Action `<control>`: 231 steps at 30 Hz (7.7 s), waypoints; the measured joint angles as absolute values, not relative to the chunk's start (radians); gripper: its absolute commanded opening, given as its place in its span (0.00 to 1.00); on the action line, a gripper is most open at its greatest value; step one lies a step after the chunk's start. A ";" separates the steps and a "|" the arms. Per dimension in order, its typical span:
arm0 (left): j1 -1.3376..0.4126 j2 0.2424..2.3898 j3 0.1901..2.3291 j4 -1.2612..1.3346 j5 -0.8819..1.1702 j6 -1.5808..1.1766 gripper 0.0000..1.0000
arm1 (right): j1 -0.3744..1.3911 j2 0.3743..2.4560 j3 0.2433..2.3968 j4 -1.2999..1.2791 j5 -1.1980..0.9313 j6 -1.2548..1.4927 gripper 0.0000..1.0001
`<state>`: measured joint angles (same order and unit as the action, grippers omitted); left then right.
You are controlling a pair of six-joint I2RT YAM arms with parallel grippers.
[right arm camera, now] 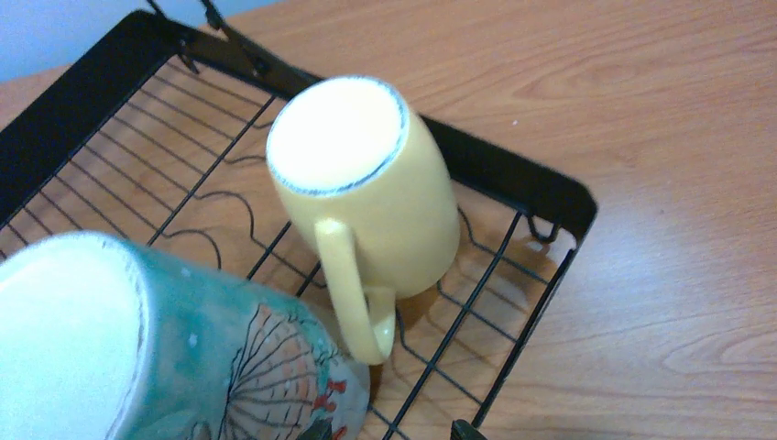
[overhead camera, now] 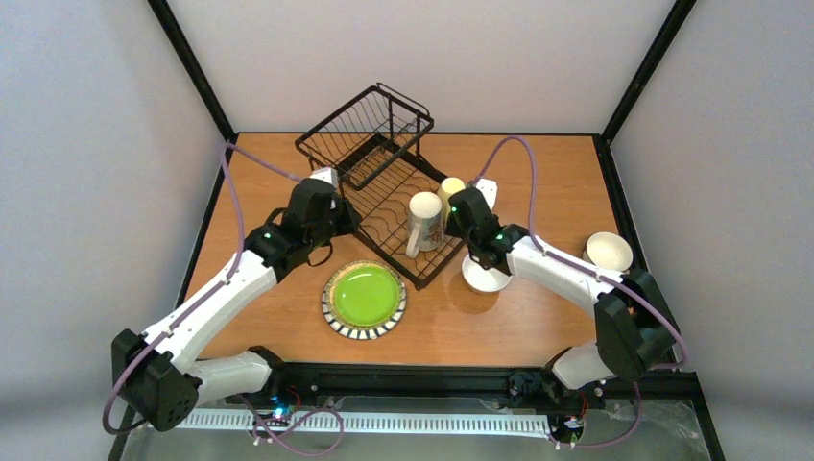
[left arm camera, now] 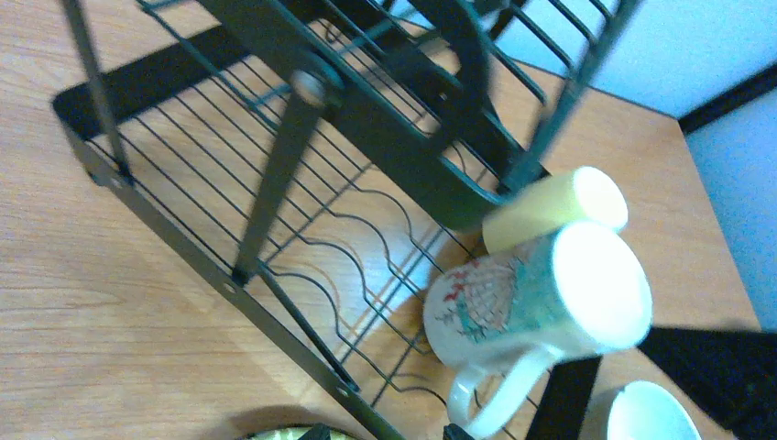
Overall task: Load the mixed dishes into the dish rack
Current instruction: Move the dish rack to the center of the board, then move the cup from the dish rack.
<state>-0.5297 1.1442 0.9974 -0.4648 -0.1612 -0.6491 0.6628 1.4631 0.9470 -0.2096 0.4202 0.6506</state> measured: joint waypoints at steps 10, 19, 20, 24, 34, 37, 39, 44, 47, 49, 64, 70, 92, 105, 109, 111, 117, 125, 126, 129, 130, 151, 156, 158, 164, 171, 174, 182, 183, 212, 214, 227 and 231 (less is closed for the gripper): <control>-0.749 1.263 1.044 -0.465 -0.223 -0.609 0.69 | 0.548 1.446 0.961 -0.216 0.438 0.643 0.73; -0.860 1.437 1.106 -0.446 -0.273 -0.593 0.70 | 0.494 1.493 0.992 -0.215 0.410 0.625 0.73; -0.859 1.442 1.106 -0.444 -0.277 -0.593 0.70 | 0.494 1.501 0.998 -0.214 0.406 0.624 0.73; -0.860 1.466 1.116 -0.436 -0.281 -0.588 0.70 | 0.487 1.525 1.014 -0.213 0.390 0.614 0.73; -0.860 1.516 1.123 -0.388 -0.265 -0.544 0.71 | 0.473 1.555 1.038 -0.212 0.362 0.601 0.73; -0.860 1.525 1.123 -0.363 -0.265 -0.524 0.71 | 0.469 1.556 1.042 -0.212 0.358 0.598 0.74; -0.860 1.535 1.123 -0.342 -0.266 -0.511 0.71 | 0.467 1.556 1.042 -0.212 0.355 0.594 0.74; -0.860 1.580 1.123 -0.307 -0.271 -0.484 0.71 | 0.463 1.556 1.043 -0.212 0.354 0.591 0.74; -0.860 1.616 1.123 -0.307 -0.282 -0.472 0.71 | 0.461 1.556 1.043 -0.212 0.353 0.591 0.74; -0.860 1.634 1.123 -0.307 -0.289 -0.470 0.71 | 0.459 1.556 1.043 -0.212 0.353 0.591 0.74; -0.860 1.705 1.133 -0.266 -0.334 -0.465 0.68 | 0.453 1.556 1.043 -0.207 0.347 0.591 0.74; -0.860 1.720 1.135 -0.249 -0.345 -0.467 0.57 | 0.453 1.556 1.042 -0.205 0.347 0.591 0.73; -0.860 1.720 1.134 -0.228 -0.427 -0.563 0.24 | 0.453 1.556 1.042 -0.193 0.343 0.591 0.73; -0.860 1.732 1.137 -0.251 -0.562 -0.689 0.18 | 0.452 1.556 1.039 -0.191 0.339 0.591 0.73; -0.860 1.767 1.175 -0.279 -0.614 -0.730 0.16 | 0.452 1.556 1.037 -0.191 0.339 0.591 0.73; -0.860 1.793 1.207 -0.299 -0.640 -0.751 0.14 | 0.452 1.555 1.035 -0.191 0.339 0.591 0.73; -0.860 1.893 1.338 -0.363 -0.706 -0.818 0.14 | 0.452 1.553 1.031 -0.191 0.336 0.591 0.73; -0.861 1.995 1.477 -0.474 -0.799 -0.949 0.14 | 0.452 1.545 1.026 -0.190 0.331 0.591 0.73; -0.861 2.001 1.487 -0.491 -0.814 -0.970 0.14 | 0.451 1.544 1.025 -0.191 0.330 0.591 0.73; -0.861 2.010 1.501 -0.533 -0.853 -1.021 0.15 | 0.451 1.544 1.024 -0.190 0.326 0.591 0.73; -0.861 2.010 1.501 -0.550 -0.865 -1.040 0.14 | 0.450 1.544 1.024 -0.190 0.324 0.591 0.73; -0.841 2.011 1.501 -0.756 -0.995 -1.289 0.18 | 0.448 1.544 1.017 -0.183 0.310 0.587 0.74; -0.825 2.011 1.501 -0.759 -0.999 -1.303 0.18 | 0.448 1.544 1.017 -0.183 0.303 0.581 0.74; -0.817 2.012 1.501 -0.758 -0.999 -1.303 0.18 | 0.448 1.544 1.017 -0.184 0.302 0.580 0.74; -0.799 2.017 1.501 -0.748 -1.006 -1.296 0.19 | 0.448 1.544 1.017 -0.184 0.302 0.578 0.74; -0.785 2.021 1.501 -0.723 -1.008 -1.264 0.20 | 0.448 1.544 1.017 -0.184 0.302 0.572 0.74; -0.781 2.023 1.502 -0.716 -1.009 -1.253 0.23 | 0.448 1.544 1.017 -0.184 0.302 0.572 0.74; -0.770 2.075 1.575 -0.711 -1.008 -1.248 0.36 | 0.448 1.544 1.017 -0.184 0.303 0.570 0.74; -0.770 2.083 1.587 -0.711 -1.007 -1.248 0.37 | 0.448 1.544 1.017 -0.184 0.303 0.569 0.74; -0.793 2.090 1.636 -0.815 -0.980 -1.250 0.94 | 0.448 1.543 1.016 -0.184 0.302 0.565 0.74; -0.799 2.090 1.637 -0.825 -0.981 -1.246 0.94 | 0.448 1.543 1.016 -0.185 0.302 0.564 0.74; -0.859 2.025 1.639 -0.835 -1.056 -1.218 0.95 | 0.448 1.530 1.016 -0.198 0.302 0.538 0.74; -0.865 1.949 1.641 -0.830 -1.089 -1.214 0.94 | 0.448 1.530 1.016 -0.203 0.302 0.537 0.74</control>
